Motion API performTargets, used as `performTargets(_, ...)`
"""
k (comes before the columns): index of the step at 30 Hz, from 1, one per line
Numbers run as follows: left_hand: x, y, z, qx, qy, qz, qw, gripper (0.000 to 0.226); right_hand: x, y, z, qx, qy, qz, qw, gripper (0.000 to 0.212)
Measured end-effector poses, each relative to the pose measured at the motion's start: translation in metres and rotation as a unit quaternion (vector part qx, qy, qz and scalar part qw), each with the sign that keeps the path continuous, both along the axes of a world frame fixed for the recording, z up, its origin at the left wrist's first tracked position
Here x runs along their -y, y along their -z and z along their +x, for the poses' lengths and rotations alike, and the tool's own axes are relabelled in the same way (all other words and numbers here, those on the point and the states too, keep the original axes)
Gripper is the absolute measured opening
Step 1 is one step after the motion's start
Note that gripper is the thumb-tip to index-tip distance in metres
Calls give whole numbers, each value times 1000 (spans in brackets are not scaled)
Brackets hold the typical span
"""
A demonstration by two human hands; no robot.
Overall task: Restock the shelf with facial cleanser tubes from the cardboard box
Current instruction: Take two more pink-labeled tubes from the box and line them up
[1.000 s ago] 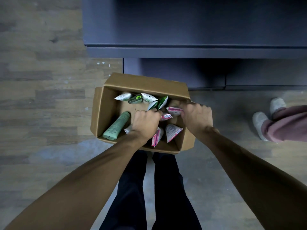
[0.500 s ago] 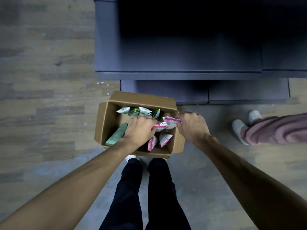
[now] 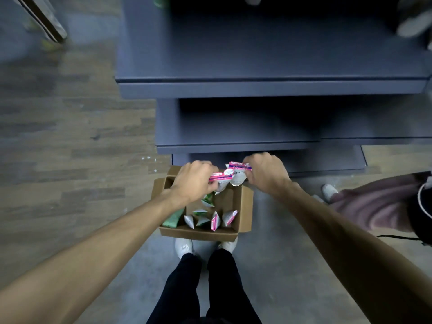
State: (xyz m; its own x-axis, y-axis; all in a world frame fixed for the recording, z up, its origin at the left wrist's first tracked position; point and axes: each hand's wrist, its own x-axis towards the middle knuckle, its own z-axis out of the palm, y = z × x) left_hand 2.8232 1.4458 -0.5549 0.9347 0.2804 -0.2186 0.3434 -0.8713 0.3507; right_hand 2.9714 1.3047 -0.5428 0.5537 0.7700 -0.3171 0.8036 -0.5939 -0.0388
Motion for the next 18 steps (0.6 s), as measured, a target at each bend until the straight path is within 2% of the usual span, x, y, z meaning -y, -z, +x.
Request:
performTargets(7,-23,-64,-7,25,-5,6,1000,18,-22,-69,-11,38,22,33,999,23)
performTargets(13,-48,-117,-6,66,21,19,997,16,-35,-130,-7,12,35,79,996,24)
performTargets(18,-71,-165,0,113,25,26,993,14,-50,-189,6,7,7,106,994,32)
